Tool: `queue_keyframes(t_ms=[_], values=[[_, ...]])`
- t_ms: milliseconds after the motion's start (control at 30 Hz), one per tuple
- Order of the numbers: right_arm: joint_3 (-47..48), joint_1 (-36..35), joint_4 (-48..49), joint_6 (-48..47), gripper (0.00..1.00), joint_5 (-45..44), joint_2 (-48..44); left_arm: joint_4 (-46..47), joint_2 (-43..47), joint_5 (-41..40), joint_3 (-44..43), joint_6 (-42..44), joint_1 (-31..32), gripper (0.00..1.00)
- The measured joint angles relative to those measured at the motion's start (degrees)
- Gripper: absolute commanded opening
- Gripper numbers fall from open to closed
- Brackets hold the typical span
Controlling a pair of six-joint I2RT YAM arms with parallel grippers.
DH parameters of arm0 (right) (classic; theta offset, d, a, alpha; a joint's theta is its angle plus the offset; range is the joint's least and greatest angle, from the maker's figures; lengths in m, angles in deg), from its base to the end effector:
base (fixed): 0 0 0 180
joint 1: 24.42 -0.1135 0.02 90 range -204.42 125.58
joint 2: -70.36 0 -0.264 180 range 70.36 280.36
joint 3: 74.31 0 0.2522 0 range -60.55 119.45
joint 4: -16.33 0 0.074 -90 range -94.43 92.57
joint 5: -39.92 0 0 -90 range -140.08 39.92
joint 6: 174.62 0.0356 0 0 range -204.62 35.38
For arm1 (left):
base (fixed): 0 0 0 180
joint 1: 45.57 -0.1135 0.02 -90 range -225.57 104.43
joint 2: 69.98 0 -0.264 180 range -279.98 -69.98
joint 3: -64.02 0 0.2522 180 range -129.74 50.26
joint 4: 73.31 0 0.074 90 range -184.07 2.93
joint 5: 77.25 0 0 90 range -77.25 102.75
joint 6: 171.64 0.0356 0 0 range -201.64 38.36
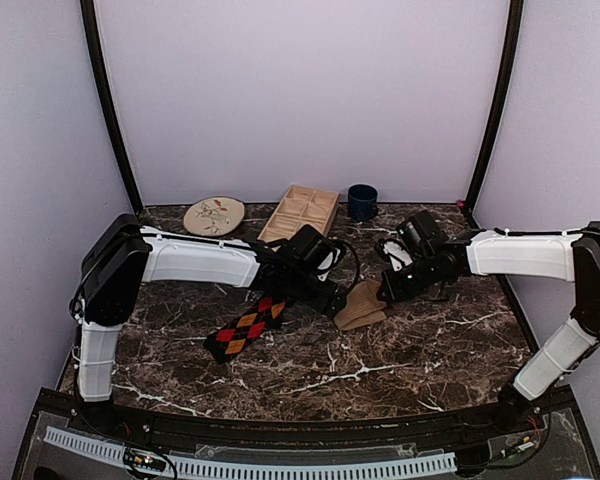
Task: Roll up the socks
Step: Fold the sock at the center of the board.
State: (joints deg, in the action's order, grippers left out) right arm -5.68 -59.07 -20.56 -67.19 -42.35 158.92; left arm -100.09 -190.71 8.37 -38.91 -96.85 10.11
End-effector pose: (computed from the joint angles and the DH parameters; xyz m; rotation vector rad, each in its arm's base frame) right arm 0.2525 0.1803 0.2000 -0.4467 2.5964 0.5044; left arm 0.2689 -0.3891 0.1865 0.7958 2.2703 -0.5089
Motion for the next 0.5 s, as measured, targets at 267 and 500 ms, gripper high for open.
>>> queue_keyframes(t_ms=[267,500], values=[[0.0,1.1,0.6,-0.8,0.00,0.7,0.5,-0.6,-1.1,-0.6,-0.5,-0.2,0.0,0.90],[-0.6,1.2,0.9,-0.9,0.00,1.7,1.6,-0.7,-2.0,-0.7,-0.6,-0.3,0.0,0.90]])
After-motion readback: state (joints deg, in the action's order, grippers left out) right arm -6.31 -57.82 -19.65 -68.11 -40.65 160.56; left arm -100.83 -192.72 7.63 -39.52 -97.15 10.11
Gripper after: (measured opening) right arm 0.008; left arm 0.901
